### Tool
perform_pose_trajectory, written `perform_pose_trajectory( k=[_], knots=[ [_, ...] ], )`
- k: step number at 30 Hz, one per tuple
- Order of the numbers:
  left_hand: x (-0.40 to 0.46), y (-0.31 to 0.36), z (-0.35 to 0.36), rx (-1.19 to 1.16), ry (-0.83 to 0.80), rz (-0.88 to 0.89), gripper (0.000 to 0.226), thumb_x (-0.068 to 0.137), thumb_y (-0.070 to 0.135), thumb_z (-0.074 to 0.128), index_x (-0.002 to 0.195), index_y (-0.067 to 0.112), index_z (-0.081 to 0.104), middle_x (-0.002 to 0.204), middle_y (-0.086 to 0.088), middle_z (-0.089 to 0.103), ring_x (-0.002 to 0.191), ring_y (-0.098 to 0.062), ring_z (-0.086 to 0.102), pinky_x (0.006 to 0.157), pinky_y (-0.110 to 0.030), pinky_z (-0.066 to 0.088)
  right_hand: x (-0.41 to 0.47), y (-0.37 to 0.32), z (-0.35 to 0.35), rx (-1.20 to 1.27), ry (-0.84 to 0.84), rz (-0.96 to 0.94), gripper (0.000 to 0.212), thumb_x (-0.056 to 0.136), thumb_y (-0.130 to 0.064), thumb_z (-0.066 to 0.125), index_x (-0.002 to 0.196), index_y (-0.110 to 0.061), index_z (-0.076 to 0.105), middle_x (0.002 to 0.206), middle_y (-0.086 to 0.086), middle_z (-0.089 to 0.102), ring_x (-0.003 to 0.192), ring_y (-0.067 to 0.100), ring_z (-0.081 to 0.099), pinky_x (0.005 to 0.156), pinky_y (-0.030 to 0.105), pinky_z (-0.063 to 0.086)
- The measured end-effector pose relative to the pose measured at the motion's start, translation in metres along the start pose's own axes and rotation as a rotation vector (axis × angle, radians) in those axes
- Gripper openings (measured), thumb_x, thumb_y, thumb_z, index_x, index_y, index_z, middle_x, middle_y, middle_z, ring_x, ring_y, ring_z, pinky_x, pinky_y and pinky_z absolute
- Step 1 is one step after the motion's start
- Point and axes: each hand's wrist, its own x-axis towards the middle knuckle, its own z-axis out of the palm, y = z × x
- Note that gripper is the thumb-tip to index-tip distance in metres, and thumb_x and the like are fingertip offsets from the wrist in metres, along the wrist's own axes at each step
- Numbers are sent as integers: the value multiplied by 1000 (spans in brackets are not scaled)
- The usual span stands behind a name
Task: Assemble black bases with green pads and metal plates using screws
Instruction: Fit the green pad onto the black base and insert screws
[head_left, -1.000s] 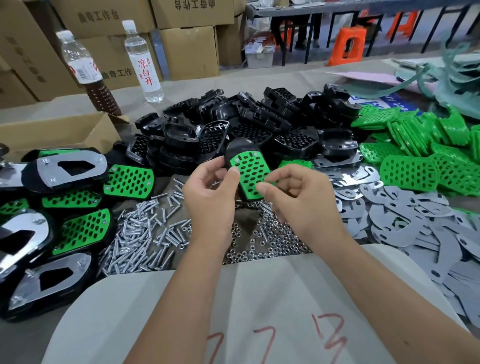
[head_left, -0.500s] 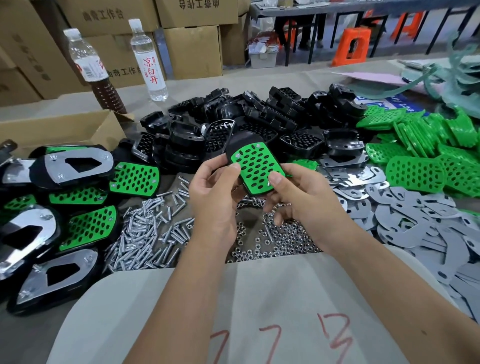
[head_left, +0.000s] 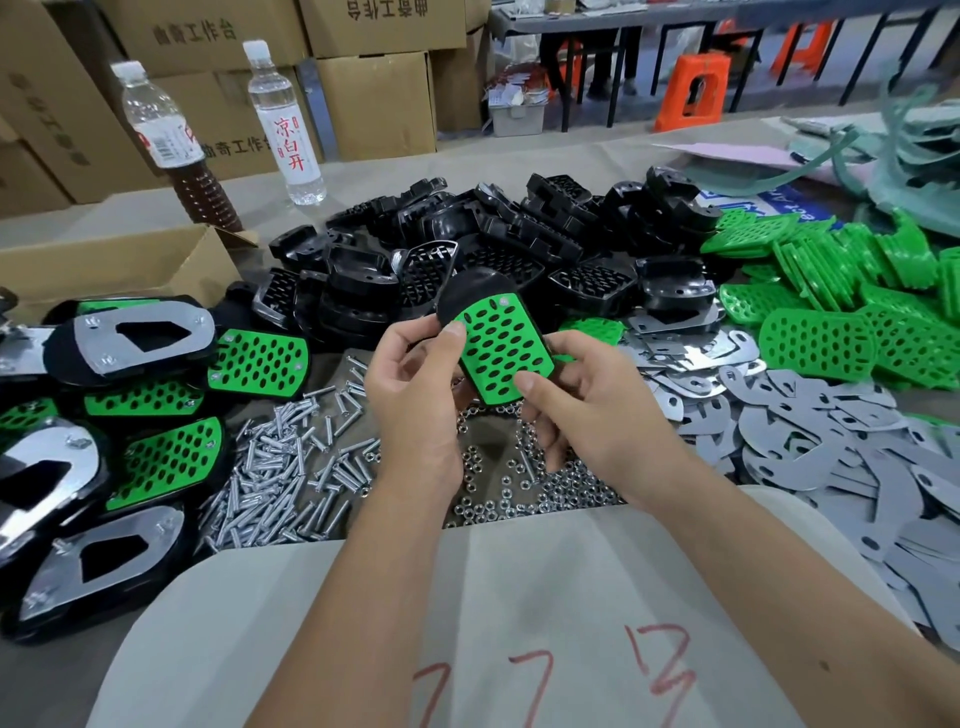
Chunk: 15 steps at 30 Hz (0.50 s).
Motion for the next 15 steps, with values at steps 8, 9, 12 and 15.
perform_pose_trajectory(
  k=[8,9,12,15],
  knots=[
    [7,-8,-3,138,90,97,8,93,12,78,88,15,72,69,12,70,70,-5,67,66,-24,58,-4,-1,5,-44,-1,-61,12,97,-17,72,105,-14,63,76,4,73,57,26,71,44,36,56],
    [7,-9,-3,148,97,99,9,93,13,78,88,16,71,70,12,69,70,-5,66,66,-24,58,-4,-1,5,-35,-8,-61,12,97,-15,72,106,-13,64,77,4,74,59,27,72,46,36,57],
    [4,-10,-1,202,58,106,7,95,17,76,90,20,72,76,10,71,74,-5,67,70,-25,58,-4,-2,2,-44,54,-76,15,94,-10,74,103,-12,63,79,6,76,51,28,69,45,36,57],
    [-5,-7,6,282,-38,124,6,101,21,69,100,20,74,87,11,78,84,-1,72,75,-20,57,-7,-3,3,-119,157,-138,19,88,-12,77,98,-17,62,83,-1,77,45,25,67,39,40,56]
  ],
)
